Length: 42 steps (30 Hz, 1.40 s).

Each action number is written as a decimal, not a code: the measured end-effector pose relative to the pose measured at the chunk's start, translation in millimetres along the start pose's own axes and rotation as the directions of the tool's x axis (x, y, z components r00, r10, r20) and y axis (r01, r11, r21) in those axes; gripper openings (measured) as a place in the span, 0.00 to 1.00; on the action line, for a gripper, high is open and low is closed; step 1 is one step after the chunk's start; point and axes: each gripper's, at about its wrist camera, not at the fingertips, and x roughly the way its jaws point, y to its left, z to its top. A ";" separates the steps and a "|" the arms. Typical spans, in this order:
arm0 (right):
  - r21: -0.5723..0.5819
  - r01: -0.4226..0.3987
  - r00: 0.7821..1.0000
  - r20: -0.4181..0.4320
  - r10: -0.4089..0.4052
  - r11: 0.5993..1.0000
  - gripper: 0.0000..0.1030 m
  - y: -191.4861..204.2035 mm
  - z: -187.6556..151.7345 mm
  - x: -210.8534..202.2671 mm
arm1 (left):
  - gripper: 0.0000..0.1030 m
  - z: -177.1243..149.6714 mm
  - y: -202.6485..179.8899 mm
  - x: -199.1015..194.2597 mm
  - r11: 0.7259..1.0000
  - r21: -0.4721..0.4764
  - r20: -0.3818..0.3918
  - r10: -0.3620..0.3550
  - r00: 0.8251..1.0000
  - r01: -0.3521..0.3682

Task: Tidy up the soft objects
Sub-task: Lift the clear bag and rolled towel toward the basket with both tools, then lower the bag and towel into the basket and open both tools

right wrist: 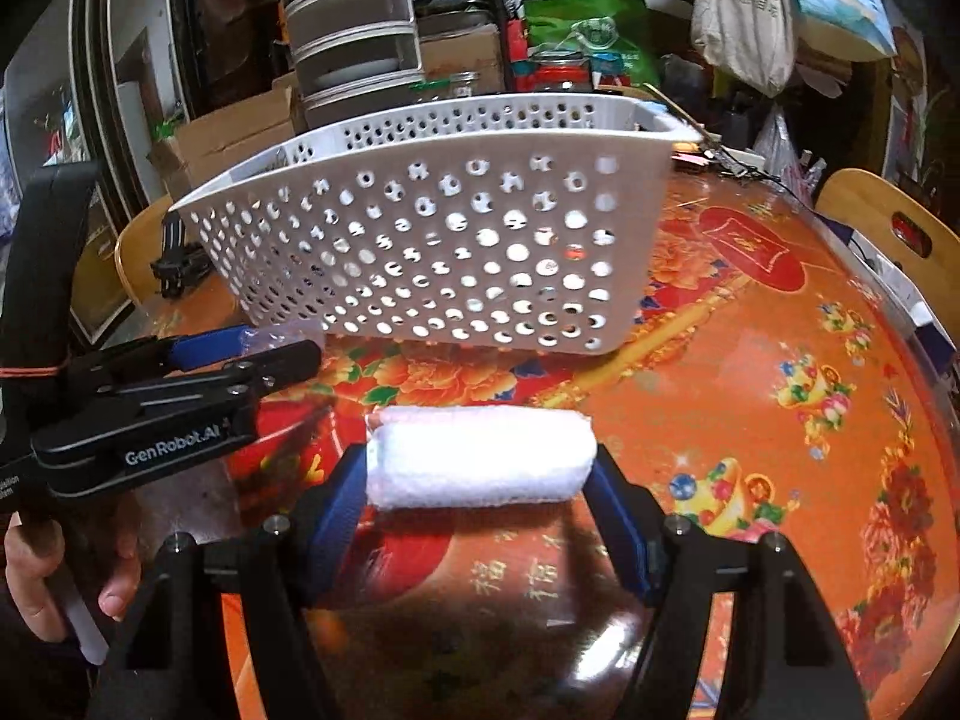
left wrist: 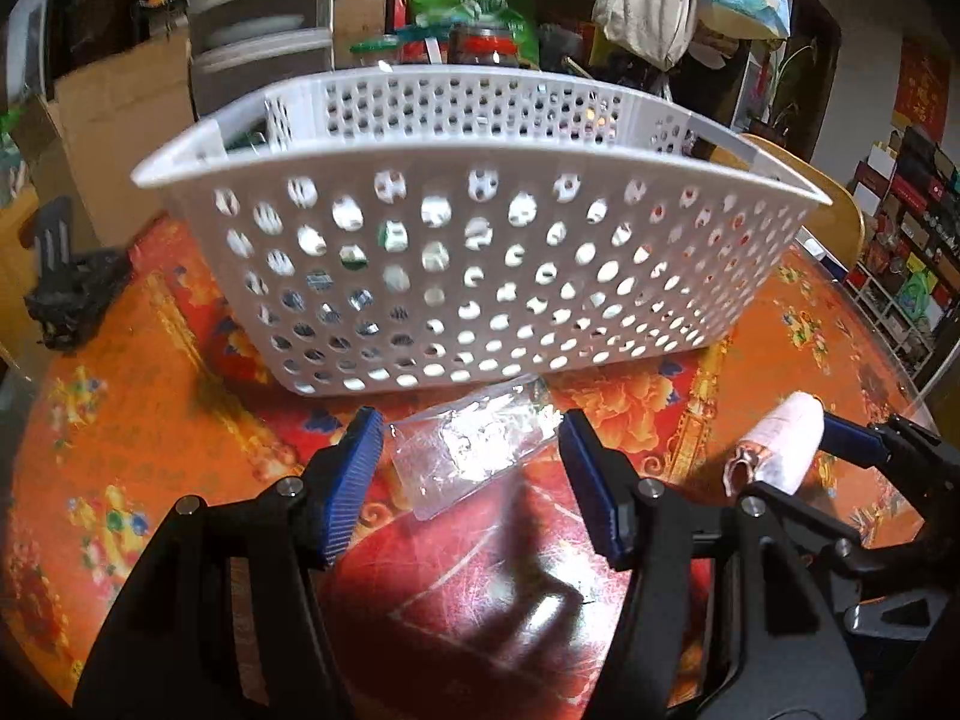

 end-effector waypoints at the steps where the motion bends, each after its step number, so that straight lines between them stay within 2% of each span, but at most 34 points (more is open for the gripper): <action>1: 0.007 0.000 1.000 0.004 0.000 1.000 0.69 -2.4 -1.3 -2.5 | 0.57 0.3 -2.8 -5.2 1.000 0.011 0.015 0.012 1.000 -0.013; 10: 0.046 -0.003 0.999 0.046 0.001 0.999 0.69 -21.3 -12.9 -31.8 | 0.57 4.8 -36.9 -66.3 0.992 0.110 0.129 0.054 0.990 -0.068; 19: 0.043 -0.008 0.994 0.113 0.003 0.999 0.69 -24.9 -8.8 -72.2 | 0.57 8.0 -42.7 -102.2 0.991 0.113 0.161 0.054 0.985 -0.072; 30: -0.011 0.008 0.980 0.197 -0.005 1.000 0.69 -8.2 19.7 -118.3 | 0.57 23.7 -36.6 -137.2 0.991 0.103 0.207 0.058 0.977 -0.081; 42: -0.049 0.000 0.975 0.220 0.011 0.999 0.69 9.1 69.3 -126.9 | 0.57 65.8 -21.9 -150.4 0.993 0.097 0.209 0.049 0.977 -0.070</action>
